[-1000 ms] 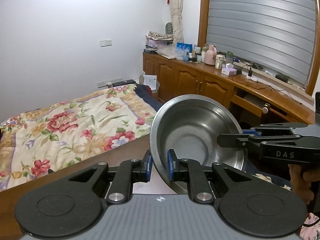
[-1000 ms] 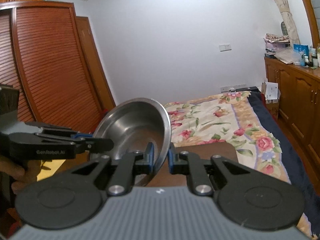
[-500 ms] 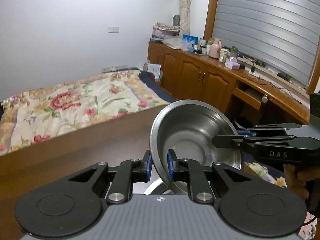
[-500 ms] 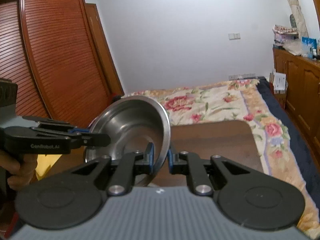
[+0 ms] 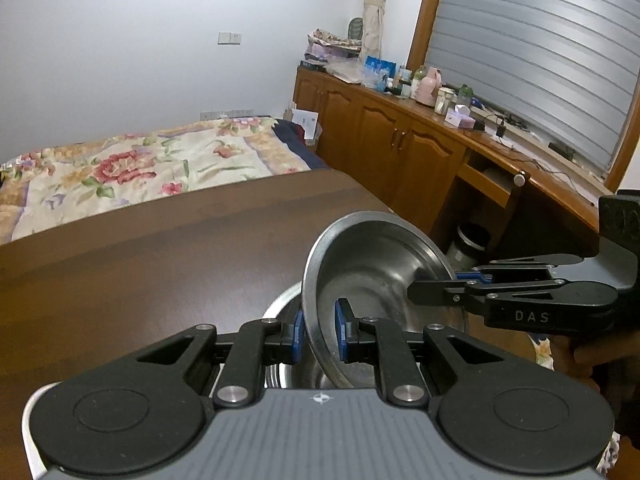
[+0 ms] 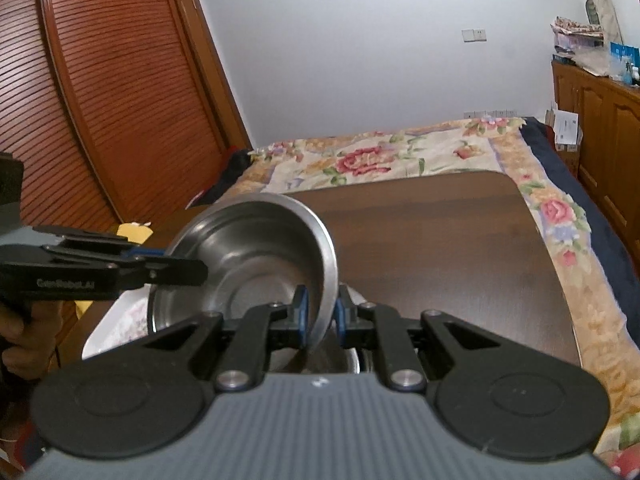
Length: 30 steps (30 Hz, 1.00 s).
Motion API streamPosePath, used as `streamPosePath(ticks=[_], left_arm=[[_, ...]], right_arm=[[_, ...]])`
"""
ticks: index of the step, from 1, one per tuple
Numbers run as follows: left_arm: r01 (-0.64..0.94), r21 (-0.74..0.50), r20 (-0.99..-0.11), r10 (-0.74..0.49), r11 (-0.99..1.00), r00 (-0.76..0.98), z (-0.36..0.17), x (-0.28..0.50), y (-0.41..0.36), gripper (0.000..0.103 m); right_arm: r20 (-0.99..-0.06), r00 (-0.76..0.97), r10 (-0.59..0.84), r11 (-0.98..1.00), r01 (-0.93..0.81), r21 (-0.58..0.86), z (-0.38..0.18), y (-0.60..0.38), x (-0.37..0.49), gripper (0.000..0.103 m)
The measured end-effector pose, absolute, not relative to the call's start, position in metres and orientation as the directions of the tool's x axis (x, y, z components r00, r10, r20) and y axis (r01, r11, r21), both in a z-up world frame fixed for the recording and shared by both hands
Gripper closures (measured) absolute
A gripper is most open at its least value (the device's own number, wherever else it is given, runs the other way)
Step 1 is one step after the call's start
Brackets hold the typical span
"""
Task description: Organize plates and bowls
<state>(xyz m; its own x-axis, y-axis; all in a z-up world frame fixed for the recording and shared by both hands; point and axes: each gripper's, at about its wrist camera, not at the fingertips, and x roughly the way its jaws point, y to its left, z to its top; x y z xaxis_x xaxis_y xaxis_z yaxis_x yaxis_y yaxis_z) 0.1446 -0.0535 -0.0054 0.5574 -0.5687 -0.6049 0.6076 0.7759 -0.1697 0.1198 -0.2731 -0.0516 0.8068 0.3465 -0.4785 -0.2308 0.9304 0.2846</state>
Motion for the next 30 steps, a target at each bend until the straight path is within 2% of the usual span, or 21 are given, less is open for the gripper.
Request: streamPosePath(ticks=[16,30], left_arm=[[0.586,-0.186,-0.638,-0.551,0.789,0.539,-0.029,0.135,-0.049,0.085],[0.567,-0.124,-0.637,-0.504,0.814,0.584,-0.047,0.134,-0.054,0.085]], right_arm=[[-0.511,0.783,0.353,0.930,-0.237,0.279,-0.064,-0.265,0.110,0.087],[-0.496,0.810,0.313,0.948,-0.237,0.211,-0.077,-0.252,0.109,0.088]])
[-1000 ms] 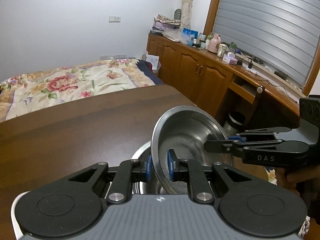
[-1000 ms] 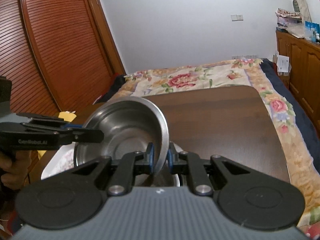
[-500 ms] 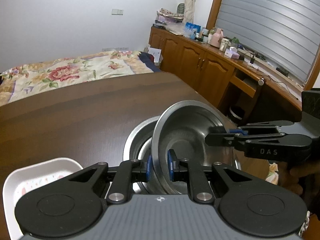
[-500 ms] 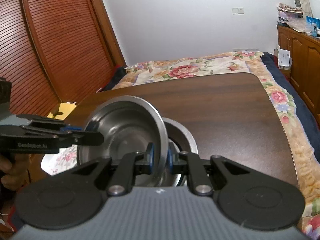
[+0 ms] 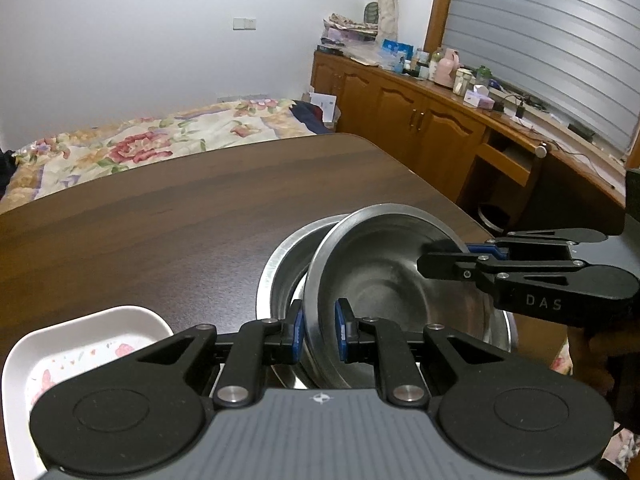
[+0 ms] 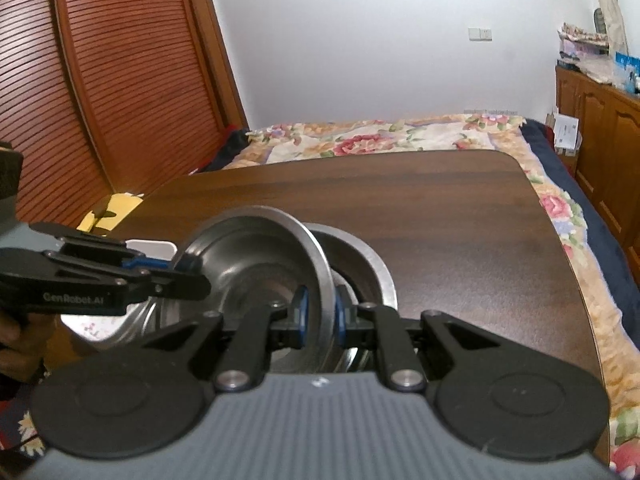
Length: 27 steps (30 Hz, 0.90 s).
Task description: Organize plates and bowls
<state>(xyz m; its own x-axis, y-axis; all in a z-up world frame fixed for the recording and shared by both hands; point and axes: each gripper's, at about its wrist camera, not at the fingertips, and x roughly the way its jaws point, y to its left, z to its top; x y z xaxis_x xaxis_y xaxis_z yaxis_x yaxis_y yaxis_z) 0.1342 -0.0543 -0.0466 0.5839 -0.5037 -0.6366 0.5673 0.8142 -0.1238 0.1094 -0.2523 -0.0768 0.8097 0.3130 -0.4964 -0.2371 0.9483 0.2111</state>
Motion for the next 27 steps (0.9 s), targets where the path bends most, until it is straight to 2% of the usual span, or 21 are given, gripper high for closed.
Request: streamPosePath(ticks=[5,11,27], left_arm=[[0.550,-0.129,-0.633,-0.496,0.825,0.595,-0.053,0.133,-0.053,0.085],[0.545,-0.112,-0.624,-0.485,0.831,0.612,-0.052,0.129,-0.054,0.085],[0.528,-0.096,-0.606,-0.470,0.844,0.642,-0.051,0.126,-0.056,0.085]], right_arm=[[-0.436,0.857,0.275,0.960,-0.225,0.165,-0.083,-0.249,0.103,0.088],[-0.412,0.877,0.247,0.968,-0.205,0.144,-0.088,-0.248,0.104,0.087],[-0.411,0.885,0.219,0.975,-0.212,0.064,-0.089,-0.239,0.105,0.086]])
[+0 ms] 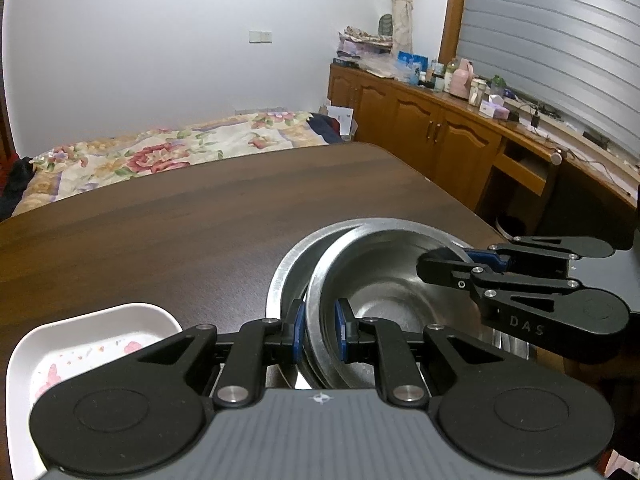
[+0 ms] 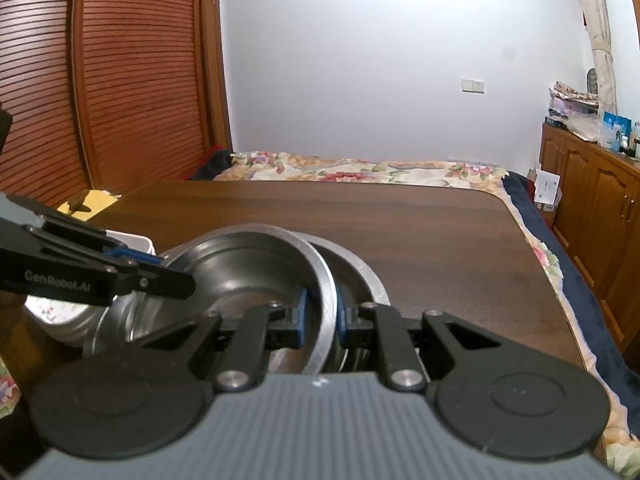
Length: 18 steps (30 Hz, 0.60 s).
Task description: Organize plates and bowls
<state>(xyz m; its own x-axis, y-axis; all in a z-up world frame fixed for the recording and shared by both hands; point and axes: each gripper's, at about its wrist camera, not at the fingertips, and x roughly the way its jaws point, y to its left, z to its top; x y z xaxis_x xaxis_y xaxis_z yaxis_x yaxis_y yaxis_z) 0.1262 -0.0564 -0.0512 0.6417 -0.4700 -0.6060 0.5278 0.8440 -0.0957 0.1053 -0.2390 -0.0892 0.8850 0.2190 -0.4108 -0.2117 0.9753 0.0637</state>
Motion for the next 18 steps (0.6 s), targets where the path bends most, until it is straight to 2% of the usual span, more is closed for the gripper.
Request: streamPosePath(ticks=[8,16,17,18], left_arm=[[0.518,-0.110,-0.588,-0.476,0.848,0.654,-0.0506,0.1243,-0.0511,0.085],[0.506,-0.120,-0.553,-0.481,0.854,0.680,-0.0464,0.1188,-0.0494,0.085],[0.502,-0.119,-0.549,-0.478,0.857,0.686,-0.0463,0.1183,-0.0497,0.082],[0.498,-0.118,-0.545,-0.475,0.859,0.691,-0.0464,0.1175,-0.0499,0.075]], right_arm=[[-0.415,0.881,0.225,0.974,-0.216,0.069,-0.0876,-0.2369,0.1087,0.085],[-0.394,0.890,0.230,0.973,-0.221,0.069,-0.0844,-0.2377,0.1085,0.075],[-0.383,0.894,0.232,0.973,-0.220,0.075,-0.0830,-0.2390,0.1071,0.072],[-0.374,0.897,0.234,0.972,-0.220,0.081,-0.0814,-0.2405,0.1055,0.069]])
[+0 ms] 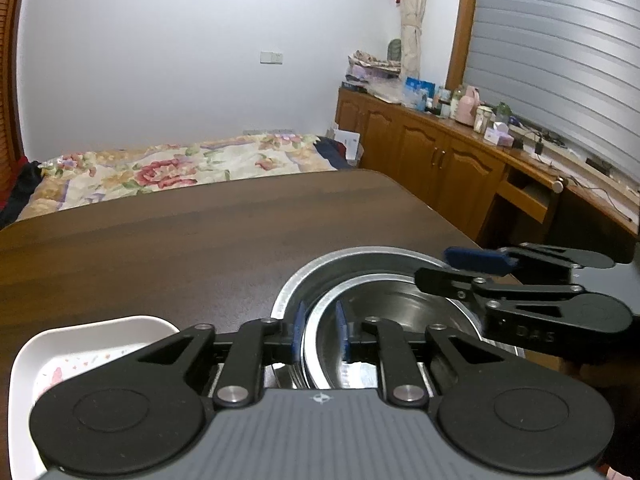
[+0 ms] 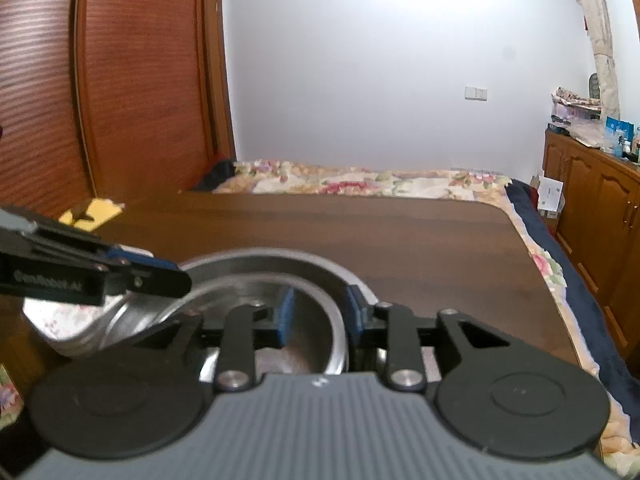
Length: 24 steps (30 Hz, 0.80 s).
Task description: Organize plates and bowls
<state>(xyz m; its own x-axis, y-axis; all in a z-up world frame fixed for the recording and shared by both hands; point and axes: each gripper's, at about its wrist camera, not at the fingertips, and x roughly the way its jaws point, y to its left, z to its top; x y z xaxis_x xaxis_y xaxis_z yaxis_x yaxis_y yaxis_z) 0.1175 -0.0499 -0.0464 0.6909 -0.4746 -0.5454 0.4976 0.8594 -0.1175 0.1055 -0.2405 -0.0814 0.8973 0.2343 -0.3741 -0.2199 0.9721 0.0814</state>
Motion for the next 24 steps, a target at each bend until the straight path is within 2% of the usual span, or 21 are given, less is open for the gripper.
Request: streamPosePath(ticks=[1,3,7,9,12,15,20,22,24], left_arm=[[0.493,-0.115,-0.541,-0.471,0.862,0.697,-0.046,0.117,-0.050,0.070],[0.482,-0.105,-0.528,-0.459,0.870,0.714,-0.047,0.115,-0.049,0.047],[0.452,-0.093,-0.508,-0.432,0.887,0.745,-0.048,0.113,-0.049,0.022],[0.437,-0.096,-0.497,-0.424,0.894,0.757,-0.049,0.112,-0.048,0.013],[0.411,-0.099,-0.498,-0.403,0.906,0.768,-0.055,0.111,-0.047,0.007],[0.389,-0.105,-0.501,-0.387,0.915,0.774,-0.061,0.108,-0.047,0.007],[0.381,-0.106,-0.505,-0.379,0.919,0.775,-0.067,0.100,-0.048,0.007],[0.382,-0.111,-0.500,-0.383,0.918,0.776,-0.068,0.096,-0.049,0.008],[0.387,-0.115,-0.495,-0.391,0.915,0.776,-0.068,0.093,-0.050,0.014]], right_arm=[[-0.368,0.900,0.234,0.972,-0.218,0.085,-0.080,-0.242,0.105,0.067],[-0.354,0.907,0.229,0.973,-0.212,0.086,-0.077,-0.244,0.101,0.051],[-0.325,0.921,0.216,0.976,-0.199,0.087,-0.074,-0.251,0.098,0.034],[-0.312,0.926,0.213,0.977,-0.195,0.088,-0.075,-0.253,0.096,0.015],[-0.294,0.934,0.206,0.978,-0.189,0.083,-0.080,-0.257,0.094,0.010],[-0.310,0.927,0.210,0.978,-0.194,0.083,-0.088,-0.257,0.097,0.005],[-0.316,0.923,0.218,0.975,-0.198,0.097,-0.096,-0.261,0.097,0.003],[-0.308,0.927,0.211,0.976,-0.186,0.110,-0.097,-0.263,0.097,0.003],[-0.309,0.925,0.220,0.972,-0.182,0.145,-0.099,-0.265,0.098,0.004]])
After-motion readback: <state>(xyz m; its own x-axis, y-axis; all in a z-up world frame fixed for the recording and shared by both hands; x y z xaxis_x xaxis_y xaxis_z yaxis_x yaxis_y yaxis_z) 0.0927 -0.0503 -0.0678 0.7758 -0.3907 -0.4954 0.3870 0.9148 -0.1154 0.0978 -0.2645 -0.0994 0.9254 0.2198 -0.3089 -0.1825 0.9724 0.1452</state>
